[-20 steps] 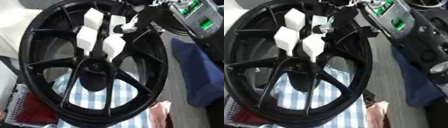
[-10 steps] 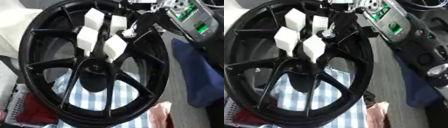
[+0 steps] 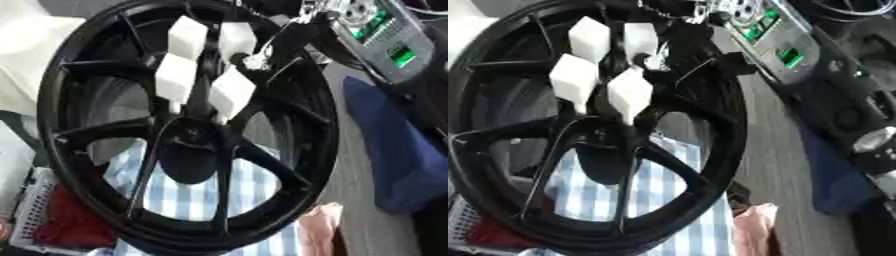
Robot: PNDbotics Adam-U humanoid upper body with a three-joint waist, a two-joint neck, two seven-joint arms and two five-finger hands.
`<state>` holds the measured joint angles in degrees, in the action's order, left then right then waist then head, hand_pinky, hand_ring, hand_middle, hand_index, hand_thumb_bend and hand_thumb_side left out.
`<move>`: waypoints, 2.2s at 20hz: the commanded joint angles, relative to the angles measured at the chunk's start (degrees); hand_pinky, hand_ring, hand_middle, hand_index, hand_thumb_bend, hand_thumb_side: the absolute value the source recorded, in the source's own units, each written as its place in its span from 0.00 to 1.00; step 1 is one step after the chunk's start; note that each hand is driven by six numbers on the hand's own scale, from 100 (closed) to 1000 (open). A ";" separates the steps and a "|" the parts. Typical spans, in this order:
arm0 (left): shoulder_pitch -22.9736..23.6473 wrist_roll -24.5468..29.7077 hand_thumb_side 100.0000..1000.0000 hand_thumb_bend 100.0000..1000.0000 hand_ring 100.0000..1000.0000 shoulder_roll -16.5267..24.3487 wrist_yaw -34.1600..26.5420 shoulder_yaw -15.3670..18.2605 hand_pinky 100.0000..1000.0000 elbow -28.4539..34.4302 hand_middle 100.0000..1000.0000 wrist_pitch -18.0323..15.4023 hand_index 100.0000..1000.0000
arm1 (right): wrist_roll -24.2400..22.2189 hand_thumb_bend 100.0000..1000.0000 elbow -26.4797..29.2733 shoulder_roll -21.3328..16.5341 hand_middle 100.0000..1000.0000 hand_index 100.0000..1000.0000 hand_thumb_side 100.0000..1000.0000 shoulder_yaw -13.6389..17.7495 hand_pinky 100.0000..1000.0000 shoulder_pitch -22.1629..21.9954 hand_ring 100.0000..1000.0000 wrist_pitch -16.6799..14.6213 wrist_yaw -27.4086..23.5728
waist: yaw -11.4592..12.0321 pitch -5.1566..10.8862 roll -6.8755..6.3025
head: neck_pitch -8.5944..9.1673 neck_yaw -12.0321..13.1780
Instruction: Pull the pin out of the wheel hub.
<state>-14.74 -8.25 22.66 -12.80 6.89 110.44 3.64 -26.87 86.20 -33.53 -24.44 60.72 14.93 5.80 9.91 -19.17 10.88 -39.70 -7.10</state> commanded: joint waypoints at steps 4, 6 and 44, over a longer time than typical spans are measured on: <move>-0.13 -0.38 0.82 0.03 0.75 1.13 0.17 0.69 0.74 0.87 0.70 -0.10 0.75 | 3.17 0.00 4.55 -5.24 0.37 0.47 0.03 5.26 0.77 1.53 0.55 2.63 -5.88 | -0.85 1.62 -1.22 | -0.31 0.64; -0.05 -0.55 0.82 0.02 0.75 1.28 0.20 0.87 0.74 1.00 0.70 -0.23 0.75 | 4.44 0.00 6.11 -7.44 0.37 0.48 0.03 7.48 0.77 0.69 0.55 3.17 -7.67 | -1.32 1.70 -1.47 | -0.41 0.96; -0.59 -1.94 0.81 0.01 0.76 -0.08 0.56 1.85 0.74 1.76 0.71 -0.86 0.75 | 44.29 0.20 22.93 -8.67 0.61 0.64 0.28 32.84 0.77 -38.51 0.61 -3.60 -18.80 | -4.89 -0.30 -5.96 | 1.70 4.20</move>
<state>-14.71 -10.38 22.06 -12.09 8.65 110.89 2.84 17.00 106.89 -41.45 8.68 21.50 12.04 -11.32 5.06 -20.80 5.10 -38.17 -2.70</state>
